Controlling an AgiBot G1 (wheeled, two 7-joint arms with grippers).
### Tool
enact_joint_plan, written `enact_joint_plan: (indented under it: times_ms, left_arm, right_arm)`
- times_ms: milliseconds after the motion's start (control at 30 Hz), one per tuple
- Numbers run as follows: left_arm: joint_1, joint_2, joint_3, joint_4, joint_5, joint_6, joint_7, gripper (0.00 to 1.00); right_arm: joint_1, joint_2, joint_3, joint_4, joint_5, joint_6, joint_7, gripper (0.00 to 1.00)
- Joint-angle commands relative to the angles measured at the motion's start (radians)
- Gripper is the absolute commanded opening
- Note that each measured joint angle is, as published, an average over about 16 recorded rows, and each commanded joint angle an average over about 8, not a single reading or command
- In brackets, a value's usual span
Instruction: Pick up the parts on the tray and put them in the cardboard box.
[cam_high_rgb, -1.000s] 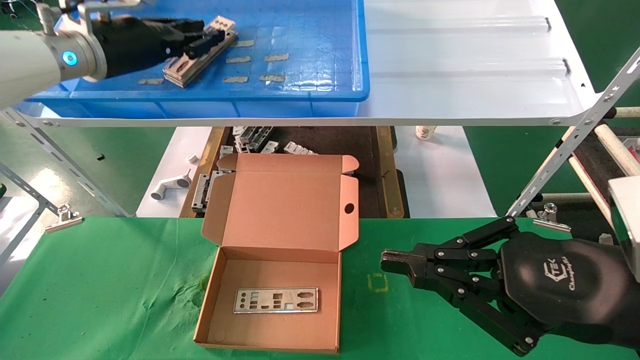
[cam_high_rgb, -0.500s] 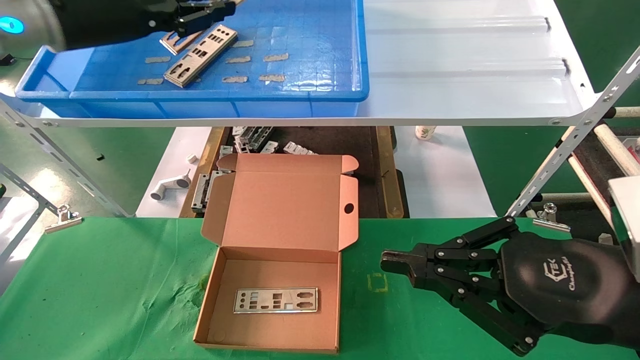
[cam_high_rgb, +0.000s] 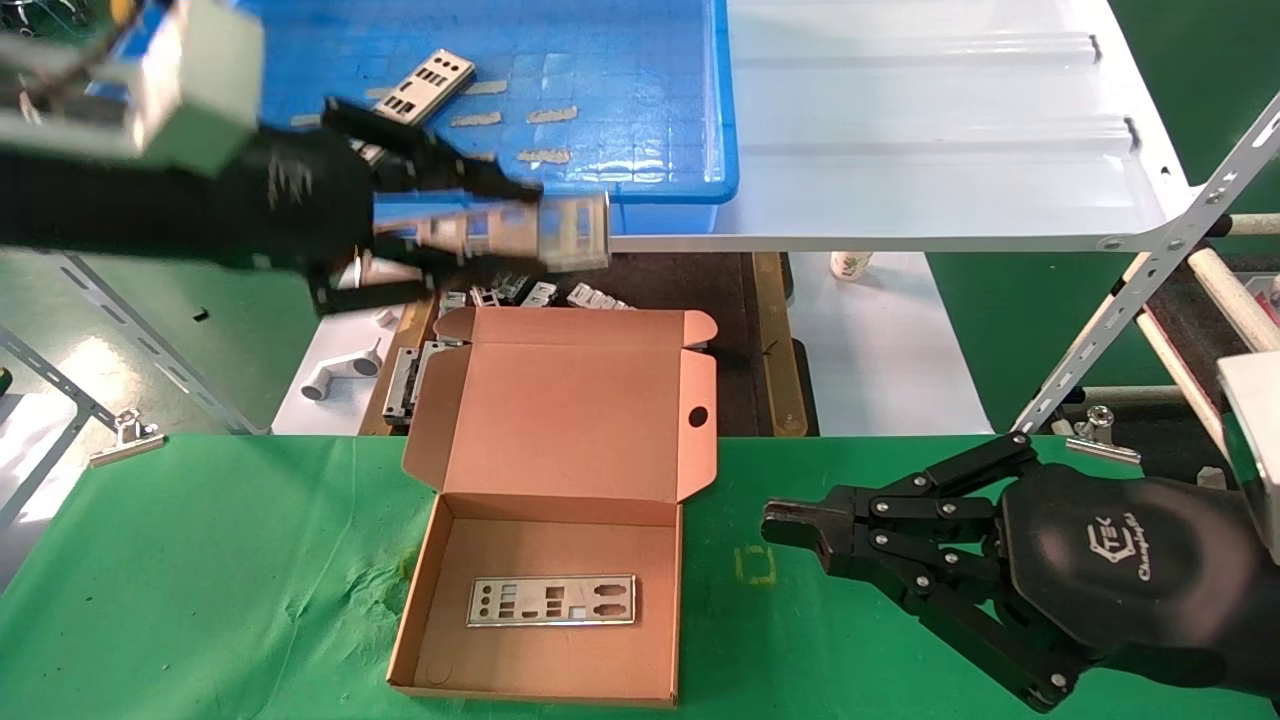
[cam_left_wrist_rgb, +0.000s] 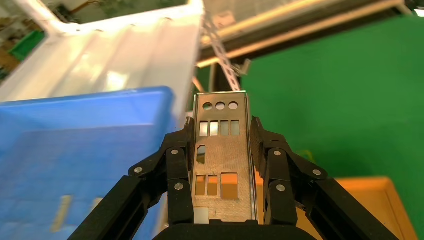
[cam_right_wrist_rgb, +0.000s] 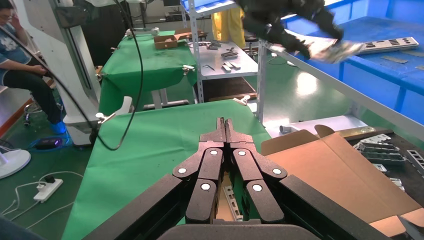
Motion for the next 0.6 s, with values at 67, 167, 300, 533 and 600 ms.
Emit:
enact_joint_plan:
  times_ms: [67,167,300,533,600]
  left_arm:
    - [0.066,-0.037,0.063,-0.137,-0.057,0.004,-0.002,0.00]
    - [0.127,-0.081,0.138,-0.260,-0.101,-0.009,-0.026,0.00]
    - [0.190,-0.104,0.206,-0.342,-0.094,-0.048,-0.029,0.00]
    - [0.310,-0.064,0.262,-0.367,-0.021,-0.170,-0.013,0.00]
    - [0.345,-0.045,0.277,-0.363,0.000,-0.208,-0.015,0.00]
  right_arm:
    - [0.000,0.000,0.000,0.000,0.000,0.000,0.000,0.00]
    - [0.000,0.000,0.000,0.000,0.000,0.000,0.000,0.00]
    - [0.000,0.000,0.000,0.000,0.000,0.000,0.000,0.00]
    - [0.000,0.000,0.000,0.000,0.000,0.000,0.000,0.00]
    - [0.000,0.000,0.000,0.000,0.000,0.000,0.000,0.00]
